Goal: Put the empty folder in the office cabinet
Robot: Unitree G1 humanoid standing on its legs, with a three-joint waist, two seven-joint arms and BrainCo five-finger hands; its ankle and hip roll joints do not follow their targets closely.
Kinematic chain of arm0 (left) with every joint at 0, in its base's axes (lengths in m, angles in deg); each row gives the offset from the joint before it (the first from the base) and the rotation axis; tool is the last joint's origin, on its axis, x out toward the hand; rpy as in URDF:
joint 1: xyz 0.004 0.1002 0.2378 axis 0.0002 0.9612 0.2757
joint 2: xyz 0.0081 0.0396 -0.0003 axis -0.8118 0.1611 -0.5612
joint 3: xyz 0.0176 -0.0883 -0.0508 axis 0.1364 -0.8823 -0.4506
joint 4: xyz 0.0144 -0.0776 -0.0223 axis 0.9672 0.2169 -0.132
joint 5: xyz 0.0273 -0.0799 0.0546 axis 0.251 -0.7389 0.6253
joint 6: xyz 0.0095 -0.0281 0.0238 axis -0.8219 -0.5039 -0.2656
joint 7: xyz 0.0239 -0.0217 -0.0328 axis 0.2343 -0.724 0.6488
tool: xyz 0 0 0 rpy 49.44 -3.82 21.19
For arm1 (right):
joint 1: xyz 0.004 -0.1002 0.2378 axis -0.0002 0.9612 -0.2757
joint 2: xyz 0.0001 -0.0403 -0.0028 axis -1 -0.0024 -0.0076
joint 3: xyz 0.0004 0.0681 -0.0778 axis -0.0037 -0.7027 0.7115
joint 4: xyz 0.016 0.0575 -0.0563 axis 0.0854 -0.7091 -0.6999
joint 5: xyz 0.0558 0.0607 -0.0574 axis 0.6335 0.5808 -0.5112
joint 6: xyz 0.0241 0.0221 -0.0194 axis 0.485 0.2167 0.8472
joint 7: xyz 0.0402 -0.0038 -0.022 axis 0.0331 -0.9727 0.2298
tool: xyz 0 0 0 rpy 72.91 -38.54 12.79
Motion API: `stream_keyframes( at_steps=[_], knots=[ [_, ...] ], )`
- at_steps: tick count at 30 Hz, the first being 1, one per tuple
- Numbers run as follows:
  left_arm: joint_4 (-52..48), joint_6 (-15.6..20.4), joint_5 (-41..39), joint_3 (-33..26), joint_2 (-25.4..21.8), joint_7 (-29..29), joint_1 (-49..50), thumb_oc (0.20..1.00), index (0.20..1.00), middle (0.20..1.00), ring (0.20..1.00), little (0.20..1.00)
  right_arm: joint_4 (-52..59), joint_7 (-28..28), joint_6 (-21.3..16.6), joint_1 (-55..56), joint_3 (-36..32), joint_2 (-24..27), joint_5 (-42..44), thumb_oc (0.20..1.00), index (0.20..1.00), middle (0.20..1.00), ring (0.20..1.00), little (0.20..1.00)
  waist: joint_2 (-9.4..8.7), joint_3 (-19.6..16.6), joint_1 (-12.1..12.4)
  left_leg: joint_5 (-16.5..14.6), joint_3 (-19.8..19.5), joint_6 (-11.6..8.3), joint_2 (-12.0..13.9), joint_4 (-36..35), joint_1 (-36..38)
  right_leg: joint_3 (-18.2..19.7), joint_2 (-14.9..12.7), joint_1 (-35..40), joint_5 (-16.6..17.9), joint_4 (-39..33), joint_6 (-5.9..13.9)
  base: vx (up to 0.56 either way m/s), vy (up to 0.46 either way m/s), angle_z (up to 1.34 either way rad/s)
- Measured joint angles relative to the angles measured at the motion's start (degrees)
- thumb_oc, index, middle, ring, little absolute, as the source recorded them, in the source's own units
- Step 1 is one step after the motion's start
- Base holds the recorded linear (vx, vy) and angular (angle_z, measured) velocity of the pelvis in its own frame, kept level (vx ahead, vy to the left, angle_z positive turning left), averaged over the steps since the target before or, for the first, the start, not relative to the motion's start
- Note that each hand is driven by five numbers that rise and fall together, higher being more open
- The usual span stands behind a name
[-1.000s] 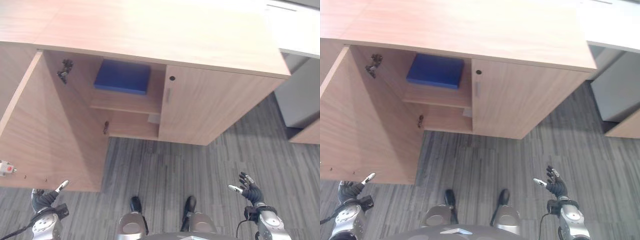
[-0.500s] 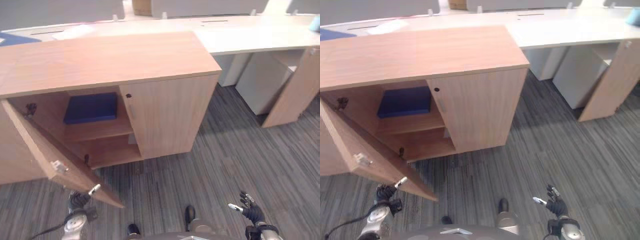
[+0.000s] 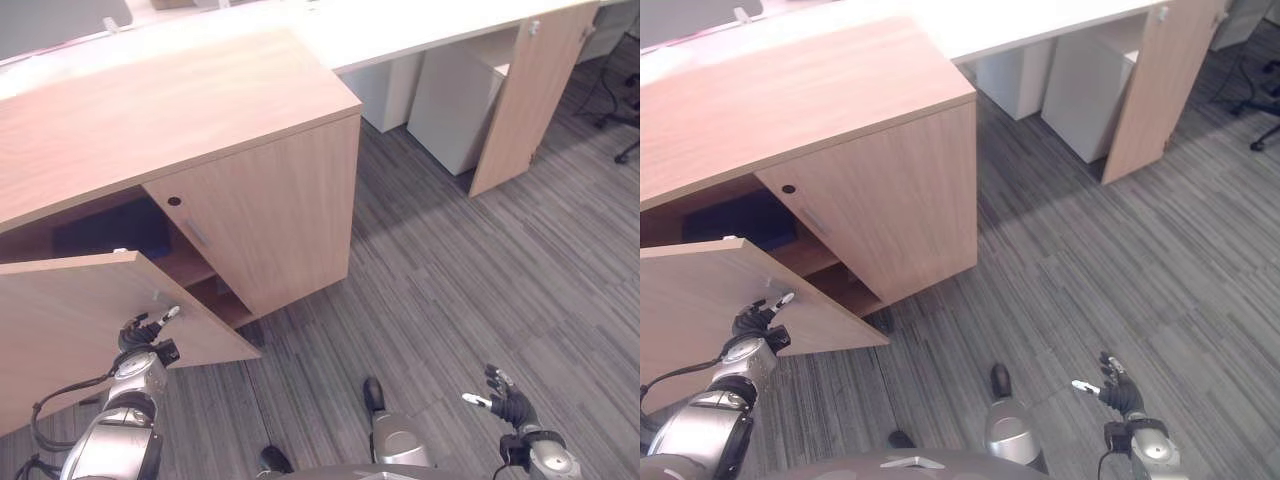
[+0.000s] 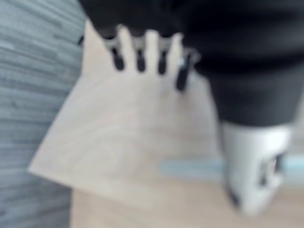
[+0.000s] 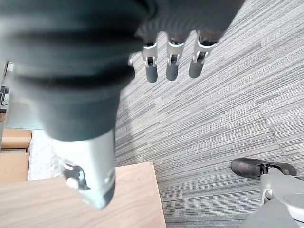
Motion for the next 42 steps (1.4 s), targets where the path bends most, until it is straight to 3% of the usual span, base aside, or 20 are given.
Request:
stream_keyframes(
  at_steps=[7, 12, 13, 16, 18, 20, 21, 22, 23, 25, 26, 27, 30, 33, 37, 42],
  knots=[
    [-0.1, -2.1, -0.5, 0.2, -0.3, -1.6, -0.9, 1.0, 1.0, 1.0, 1.0, 1.0, -0.1, -0.1, -0.5, -1.0, 1.2, 0.3, 0.0, 1.0, 1.0, 1.0, 1.0, 1.0, 0.28, 0.2, 0.3, -0.2, -0.1, -0.26, 0.9, 0.0, 1.0, -0.4, 0.6, 1.3, -0.2, 0.1, -1.0, 0.02, -0.183, 0.01],
    [-1.4, -3.4, -0.3, 1.2, 3.6, -2.9, 4.6, 1.0, 1.0, 1.0, 1.0, 1.0, -1.0, -0.9, -0.1, -2.0, 1.8, 0.1, -2.8, 1.0, 1.0, 1.0, 1.0, 1.0, 1.07, -0.1, 1.0, -0.5, -1.7, -1.07, 2.8, 0.0, 2.6, -2.7, 1.7, 3.9, -1.9, 0.1, -2.43, 0.03, -0.32, 0.18],
    [-2.4, -3.5, 0.4, 2.4, 7.6, -3.6, 8.7, 1.0, 1.0, 1.0, 1.0, 1.0, -2.6, -1.2, 0.4, -2.3, 2.8, 0.1, -5.8, 1.0, 1.0, 1.0, 1.0, 1.0, 2.04, -0.5, 2.0, -0.2, -2.6, -1.48, 3.8, 0.6, 2.7, -3.7, 2.7, 4.5, -2.8, 0.1, -3.3, -0.01, -0.371, 0.24],
    [-2.3, -4.3, 0.8, 2.6, 13.5, -4.8, 16.5, 1.0, 1.0, 1.0, 1.0, 1.0, -3.0, -1.2, 3.1, -3.5, 3.9, -0.1, -9.5, 1.0, 1.0, 1.0, 1.0, 1.0, 3.15, -0.5, 5.1, 0.3, -3.6, -1.83, 5.3, 2.3, 2.4, -4.7, 4.1, 5.4, -3.7, 0.1, -4.25, -0.03, -0.259, 0.15],
    [-1.5, -4.9, 1.1, 3.0, 15.0, -5.1, 18.4, 1.0, 1.0, 1.0, 1.0, 1.0, -3.1, -1.2, 4.1, -3.6, 4.0, -0.2, -9.7, 1.0, 1.0, 1.0, 1.0, 1.0, 3.31, -0.6, 6.4, 0.4, -4.4, -1.76, 5.9, 3.6, 1.9, -5.1, 4.2, 5.5, -4.1, 0.0, -4.73, -0.02, -0.165, 0.17],
    [0.8, -6.8, 2.6, 3.2, 15.9, -6.4, 22.9, 1.0, 1.0, 1.0, 1.0, 1.0, -6.7, -1.1, 6.7, -6.0, 3.4, -0.9, -9.5, 1.0, 1.0, 1.0, 1.0, 1.0, 3.09, -0.4, 11.1, 1.0, -8.2, -1.02, 6.3, 8.0, -0.6, -6.6, 4.5, 6.7, -5.1, 0.0, -5.76, 0.01, -0.224, 0.33],
    [1.2, -7.1, 3.8, 3.4, 16.0, -7.4, 23.7, 1.0, 1.0, 1.0, 1.0, 1.0, -10.2, -1.0, 7.8, -7.6, 3.0, -1.8, -9.5, 1.0, 1.0, 1.0, 1.0, 1.0, 2.01, -0.4, 12.7, -0.8, -12.5, -1.45, 4.7, 10.7, -1.9, -5.9, 3.3, 6.8, -5.1, 0.0, -5.88, -0.03, -0.163, 0.2],
    [1.4, -8.3, 5.3, 3.6, 16.3, -8.4, 24.5, 1.0, 1.0, 1.0, 1.0, 1.0, -12.5, -0.6, 8.9, -8.9, 3.1, -2.2, -9.6, 1.0, 1.0, 1.0, 1.0, 1.0, 1.67, -0.6, 14.1, -3.1, -15.7, -1.65, 1.5, 10.6, -2.0, -5.4, 2.2, 7.1, -5.0, 0.0, -5.97, -0.04, -0.071, -0.08],
    [1.4, -8.3, 5.3, 3.6, 16.3, -8.4, 24.5, 1.0, 1.0, 1.0, 1.0, 1.0, -12.5, -0.6, 8.9, -8.9, 3.1, -2.2, -9.6, 1.0, 1.0, 1.0, 1.0, 1.0, 1.67, -0.6, 14.1, -3.1, -15.7, -1.65, 1.5, 10.6, -2.0, -5.4, 2.2, 7.1, -5.0, 0.0, -5.97, -0.04, -0.058, 0.01],
    [1.7, -9.9, 9.0, 5.5, 16.4, -10.9, 28.0, 1.0, 1.0, 1.0, 1.0, 1.0, -16.4, 0.5, 9.5, -10.0, 3.2, -3.4, -10.7, 1.0, 1.0, 1.0, 1.0, 1.0, 2.45, -1.0, 15.2, -5.5, -19.3, 1.62, -7.2, 6.9, -1.6, -6.1, 1.2, 6.8, -4.6, 0.0, -5.31, 0.05, -0.026, 0.14],
    [1.9, -10.1, 9.6, 5.8, 16.4, -11.4, 28.5, 1.0, 1.0, 1.0, 1.0, 1.0, -17.7, 0.8, 10.1, -10.2, 3.3, -4.2, -11.2, 1.0, 1.0, 1.0, 1.0, 1.0, 2.88, -1.3, 15.7, -6.0, -19.6, 3.22, -8.5, 5.5, -1.2, -6.1, 2.0, 6.7, -4.5, 0.0, -5.17, 0.06, -0.012, 0.0],
    [2.0, -10.4, 9.5, 6.2, 15.9, -11.6, 29.4, 1.0, 1.0, 1.0, 1.0, 1.0, -19.6, 1.2, 10.9, -10.8, 3.3, -6.7, -11.3, 1.0, 1.0, 1.0, 1.0, 1.0, 2.79, -1.6, 16.8, -5.0, -20.6, 6.63, -8.9, 2.5, 0.2, -6.0, 2.5, 6.9, -4.3, 0.1, -4.99, 0.04, -0.002, 0.02],
    [1.7, -10.5, 9.6, 6.8, 15.3, -13.0, 29.7, 1.0, 1.0, 1.0, 1.0, 1.0, -23.8, 1.9, 13.1, -9.7, 3.4, -12.9, -11.4, 1.0, 1.0, 1.0, 1.0, 1.0, -0.93, -3.7, 18.1, -4.0, -22.0, 7.2, -9.5, 0.1, 0.6, -6.9, 2.1, 7.4, -4.0, 0.3, -4.49, 0.04, 0.009, 0.18],
    [1.6, -10.3, 10.3, 8.2, 14.8, -13.3, 28.8, 1.0, 1.0, 1.0, 1.0, 1.0, -23.7, 1.4, 13.6, -9.2, 4.3, -15.2, -11.4, 1.0, 1.0, 1.0, 1.0, 1.0, -3.3, -5.9, 18.9, -4.6, -23.7, 7.89, -10.1, 0.0, 0.3, -8.0, 1.3, 7.7, -4.2, 0.4, -4.1, 0.07, 0.017, 0.2],
    [1.3, -10.3, 10.3, 9.1, 14.4, -12.0, 27.6, 1.0, 1.0, 1.0, 1.0, 1.0, -23.1, 0.9, 13.4, -9.8, 6.8, -15.7, -11.2, 1.0, 1.0, 1.0, 1.0, 1.0, -4.48, -7.0, 19.3, -4.7, -24.4, 8.0, -10.3, 0.0, 0.4, -8.3, 1.3, 8.1, -4.7, 0.3, -3.96, 0.04, -0.004, 0.16],
    [1.9, -11.0, 12.5, 9.1, 14.1, -10.1, 26.4, 1.0, 1.0, 1.0, 1.0, 1.0, -22.6, 0.5, 13.7, -10.5, 10.5, -16.1, -11.1, 1.0, 1.0, 1.0, 1.0, 1.0, -4.25, -7.8, 19.2, -4.3, -24.4, 8.08, -10.2, 0.4, 0.5, -8.6, 1.4, 8.3, -4.7, 0.3, -3.91, 0.03, -0.003, 0.01]
  ],
)
